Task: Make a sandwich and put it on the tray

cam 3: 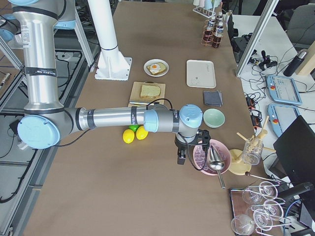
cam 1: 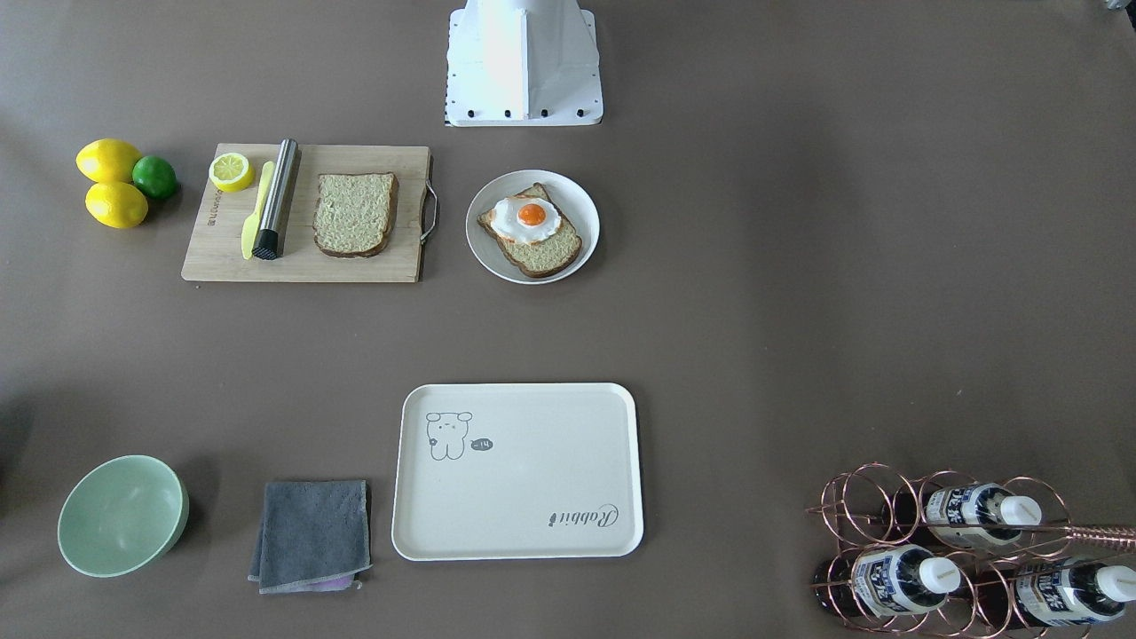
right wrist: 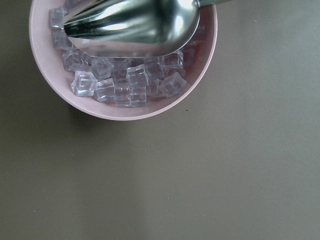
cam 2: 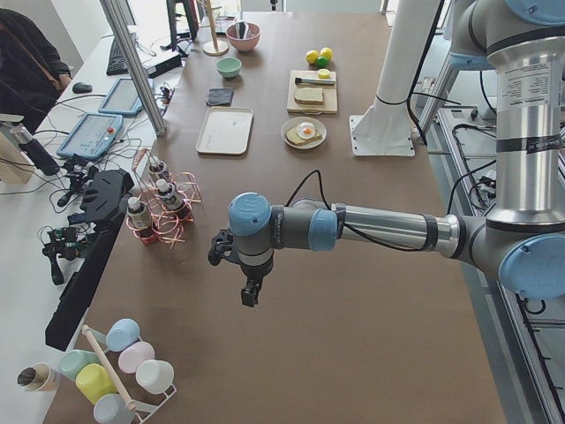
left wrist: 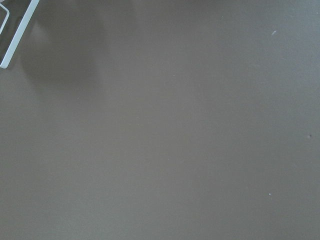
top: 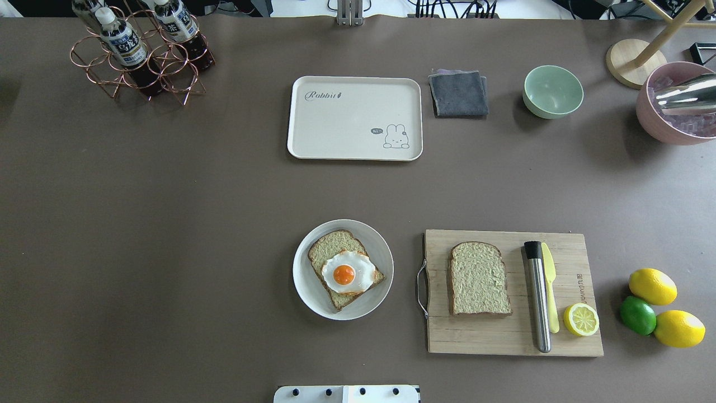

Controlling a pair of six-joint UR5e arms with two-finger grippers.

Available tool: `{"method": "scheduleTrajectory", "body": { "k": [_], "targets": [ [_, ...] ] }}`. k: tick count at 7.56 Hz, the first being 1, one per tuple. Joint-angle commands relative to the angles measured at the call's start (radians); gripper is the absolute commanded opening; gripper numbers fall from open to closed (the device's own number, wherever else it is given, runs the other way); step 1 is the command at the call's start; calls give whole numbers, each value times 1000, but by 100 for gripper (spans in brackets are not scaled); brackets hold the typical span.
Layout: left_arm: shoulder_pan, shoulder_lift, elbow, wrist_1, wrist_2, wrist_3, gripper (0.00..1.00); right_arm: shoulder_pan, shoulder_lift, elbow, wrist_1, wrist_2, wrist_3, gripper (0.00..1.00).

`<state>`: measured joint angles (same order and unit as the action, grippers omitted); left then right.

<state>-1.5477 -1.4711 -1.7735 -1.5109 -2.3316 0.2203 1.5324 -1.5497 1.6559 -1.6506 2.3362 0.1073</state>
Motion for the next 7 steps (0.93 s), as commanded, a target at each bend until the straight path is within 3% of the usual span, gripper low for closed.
{"method": "scheduleTrajectory", "body": {
  "k": [1,7],
  "targets": [
    [0,-3,0,1,0,-1,98,0,0,1,0,0,0,100],
    [0,0,12,-3,0,-1,98,0,-3,4,-1,3,2,100]
  ]
}}
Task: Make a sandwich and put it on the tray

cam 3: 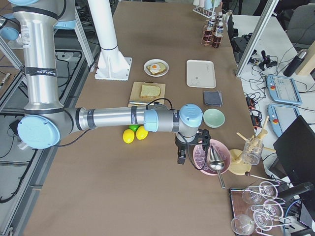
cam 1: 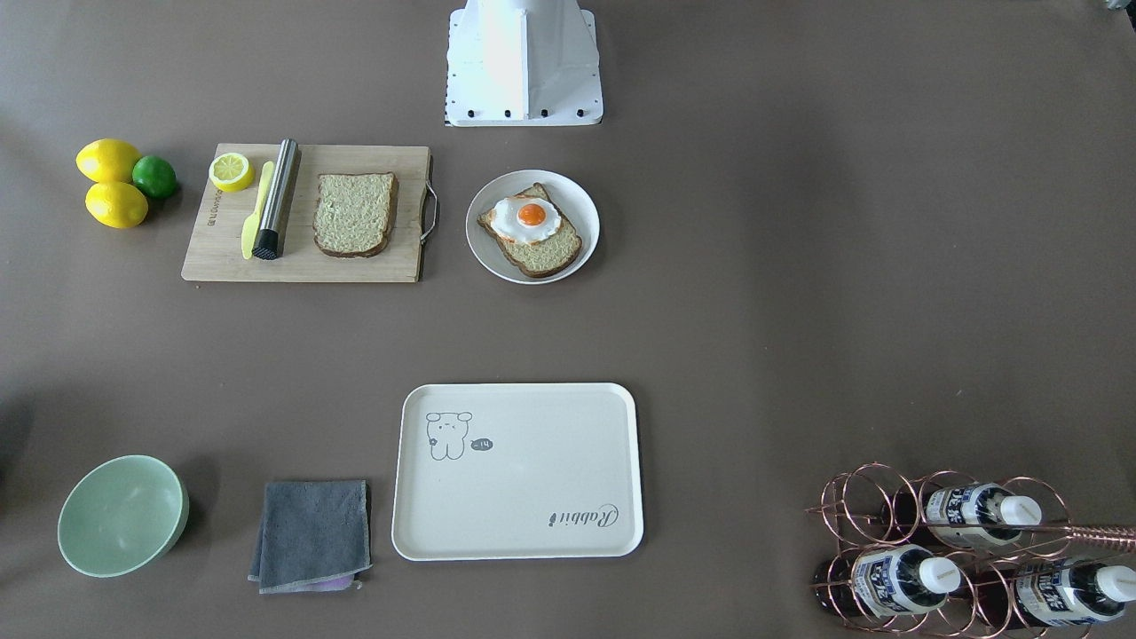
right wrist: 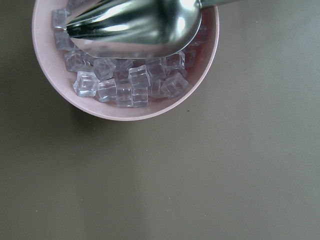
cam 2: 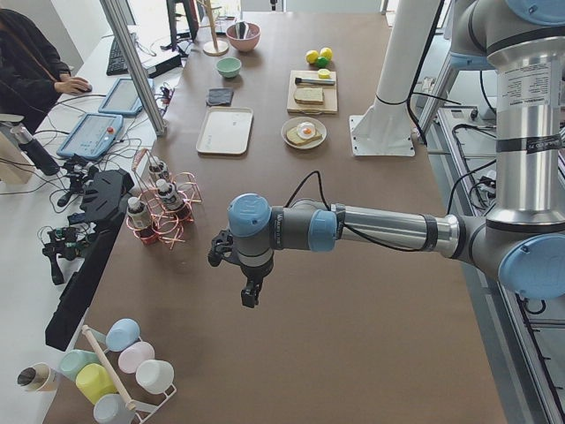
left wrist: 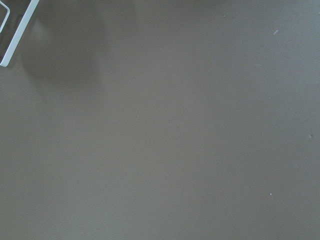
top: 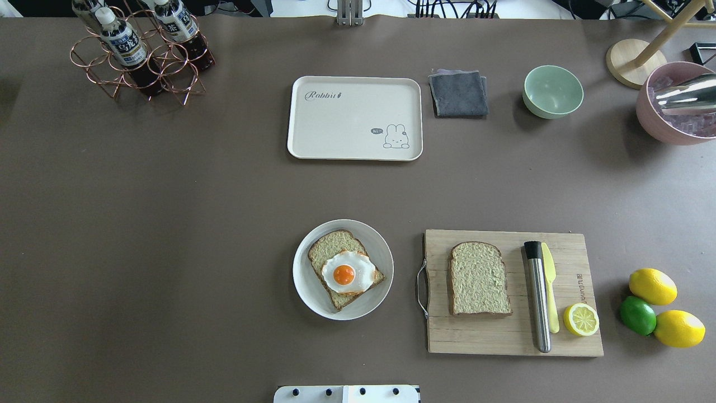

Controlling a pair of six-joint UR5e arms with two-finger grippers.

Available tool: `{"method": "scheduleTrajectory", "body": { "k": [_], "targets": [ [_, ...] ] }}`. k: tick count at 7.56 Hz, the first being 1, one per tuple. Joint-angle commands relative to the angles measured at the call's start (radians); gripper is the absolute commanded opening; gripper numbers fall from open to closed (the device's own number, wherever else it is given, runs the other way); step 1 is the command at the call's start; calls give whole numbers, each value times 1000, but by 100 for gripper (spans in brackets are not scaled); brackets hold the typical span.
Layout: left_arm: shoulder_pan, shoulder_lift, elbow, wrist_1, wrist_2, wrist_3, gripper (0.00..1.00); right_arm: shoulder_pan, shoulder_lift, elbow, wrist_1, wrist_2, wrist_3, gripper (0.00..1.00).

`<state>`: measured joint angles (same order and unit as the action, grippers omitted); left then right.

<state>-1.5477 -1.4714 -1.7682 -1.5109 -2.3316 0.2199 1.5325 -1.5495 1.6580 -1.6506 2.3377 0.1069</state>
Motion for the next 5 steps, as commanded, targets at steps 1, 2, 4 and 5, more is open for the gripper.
{"method": "scheduleTrajectory", "body": {
  "k": [1,2,4,5],
  "targets": [
    [0,0,16,-8,0,1,98,0,-3,3,-1,2,0,100],
    [0,0,15,-8,0,1,98,0,-3,3,0,0,2,100],
    [3,-16,4,-8,0,-4,98,0,-3,8,0,0,0,100],
    [6,-30,-3,-8,2,-17,98,0,-3,9,-1,0,2,100]
  ]
}}
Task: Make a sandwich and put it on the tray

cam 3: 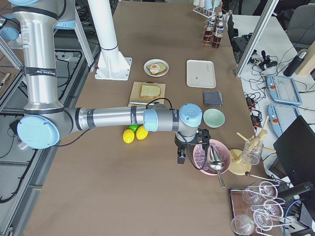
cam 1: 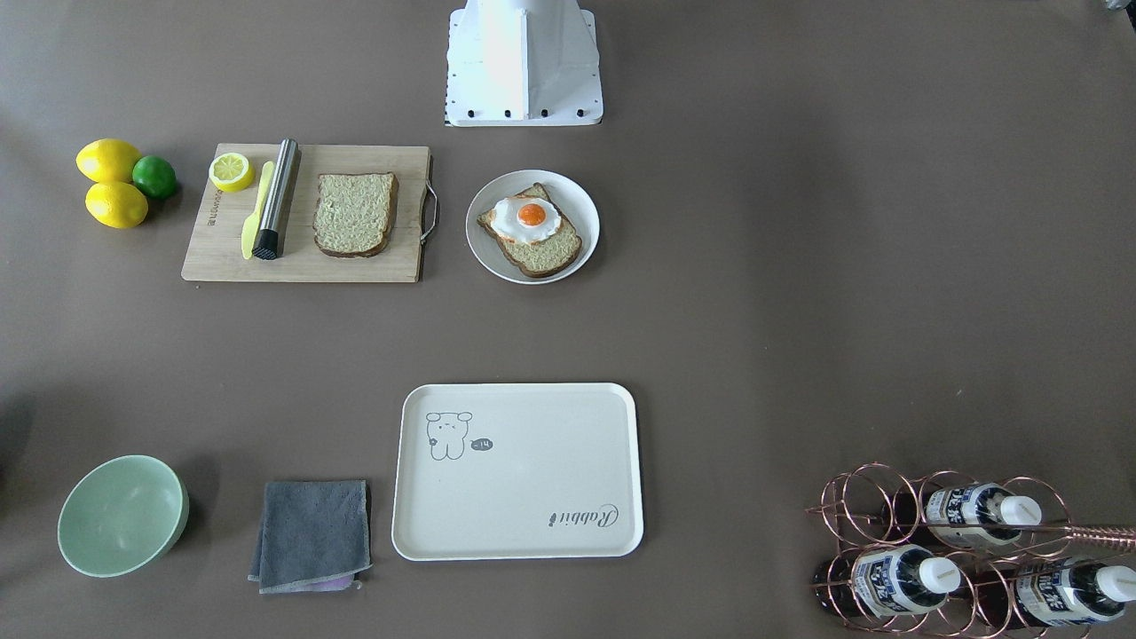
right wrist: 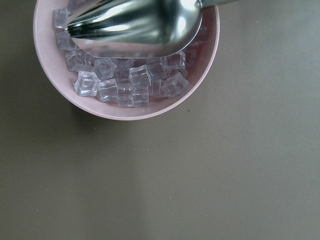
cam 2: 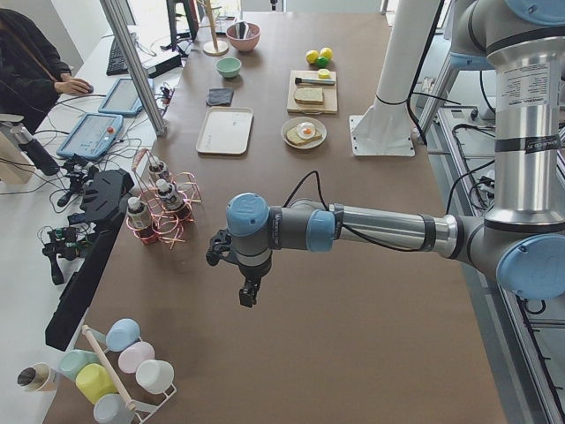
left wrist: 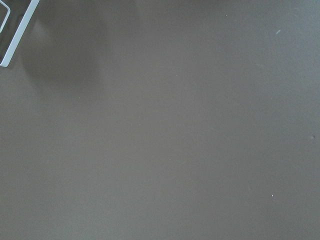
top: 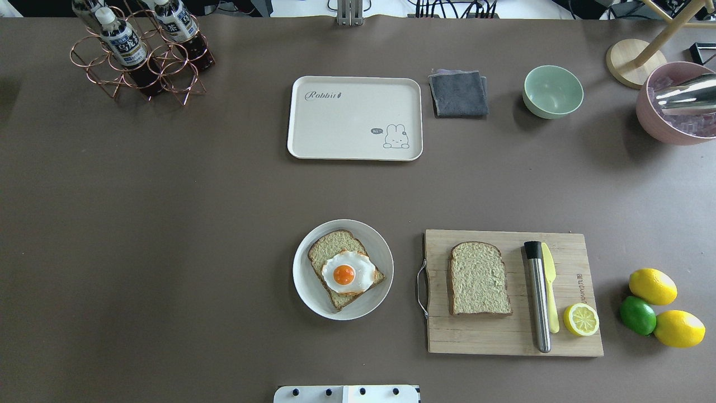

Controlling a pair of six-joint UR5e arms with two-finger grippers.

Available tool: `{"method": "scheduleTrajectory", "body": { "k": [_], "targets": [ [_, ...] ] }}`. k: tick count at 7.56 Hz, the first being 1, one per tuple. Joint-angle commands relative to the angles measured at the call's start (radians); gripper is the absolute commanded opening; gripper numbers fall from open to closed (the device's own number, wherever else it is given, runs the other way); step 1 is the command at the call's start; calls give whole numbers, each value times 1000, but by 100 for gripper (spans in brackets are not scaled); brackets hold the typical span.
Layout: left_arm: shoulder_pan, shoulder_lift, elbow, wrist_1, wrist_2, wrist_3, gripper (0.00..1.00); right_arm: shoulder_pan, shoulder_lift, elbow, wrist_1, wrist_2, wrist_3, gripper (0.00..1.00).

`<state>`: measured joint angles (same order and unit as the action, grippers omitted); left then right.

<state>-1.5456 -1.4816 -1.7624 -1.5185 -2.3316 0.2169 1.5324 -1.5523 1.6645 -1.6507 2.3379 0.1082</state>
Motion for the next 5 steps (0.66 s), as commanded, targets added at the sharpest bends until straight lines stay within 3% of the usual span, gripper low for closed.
{"method": "scheduleTrajectory", "body": {
  "k": [1,2,4,5],
  "targets": [
    [7,-41,-34,0,1,-14,98,0,0,14,-1,1,4,100],
    [9,-63,-69,-20,0,-13,98,0,-2,18,-1,1,5,100],
    [59,-109,-81,-192,1,-31,98,0,9,32,-1,0,11,100],
    [109,-144,-80,-278,6,-142,98,0,17,46,0,1,13,100]
  ]
}}
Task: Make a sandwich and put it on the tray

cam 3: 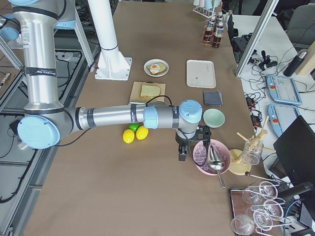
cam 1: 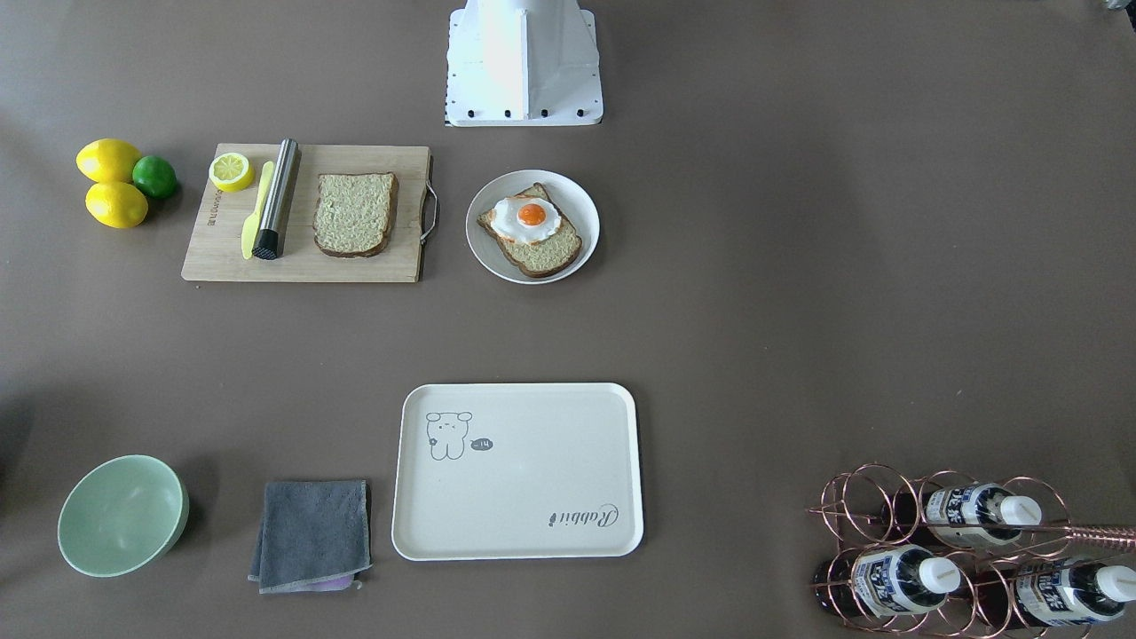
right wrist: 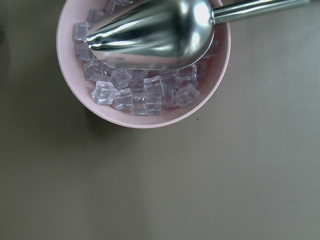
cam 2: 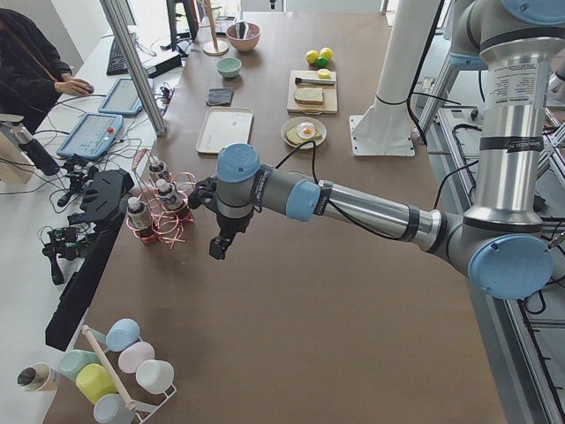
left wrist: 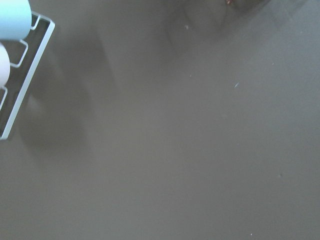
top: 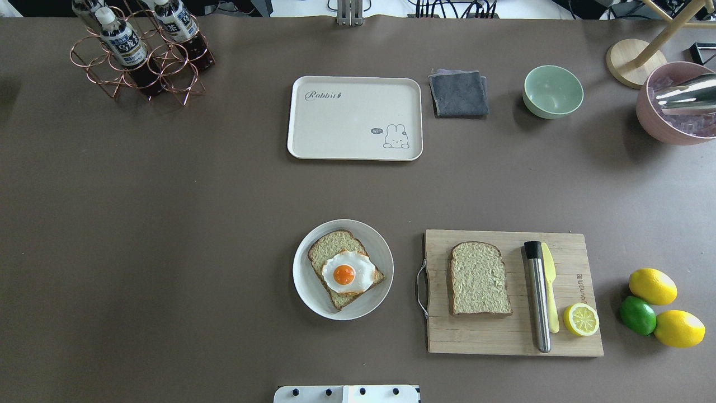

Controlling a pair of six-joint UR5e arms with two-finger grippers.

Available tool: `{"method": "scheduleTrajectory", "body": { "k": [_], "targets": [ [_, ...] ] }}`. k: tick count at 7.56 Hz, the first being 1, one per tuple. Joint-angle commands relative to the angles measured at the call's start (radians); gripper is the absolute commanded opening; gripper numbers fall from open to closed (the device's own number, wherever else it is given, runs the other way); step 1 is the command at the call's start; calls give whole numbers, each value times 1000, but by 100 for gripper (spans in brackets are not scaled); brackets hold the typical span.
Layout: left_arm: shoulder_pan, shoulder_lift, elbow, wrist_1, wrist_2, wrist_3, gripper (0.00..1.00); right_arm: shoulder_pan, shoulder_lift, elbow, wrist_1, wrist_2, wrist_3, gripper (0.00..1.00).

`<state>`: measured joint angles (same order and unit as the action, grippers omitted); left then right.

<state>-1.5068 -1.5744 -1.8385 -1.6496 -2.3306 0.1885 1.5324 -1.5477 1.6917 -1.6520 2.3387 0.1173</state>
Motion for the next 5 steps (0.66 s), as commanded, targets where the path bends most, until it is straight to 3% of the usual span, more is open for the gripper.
{"method": "scheduleTrajectory", "body": {
  "k": [1,2,5],
  "targets": [
    [92,-61,-13,-236,11,-233,98,-20,47,61,-3,2,8,100],
    [102,-64,-7,-296,11,-269,98,-81,93,93,-2,19,46,100],
    [184,-133,1,-331,-45,-672,98,-332,346,128,0,16,443,100]
  ]
}}
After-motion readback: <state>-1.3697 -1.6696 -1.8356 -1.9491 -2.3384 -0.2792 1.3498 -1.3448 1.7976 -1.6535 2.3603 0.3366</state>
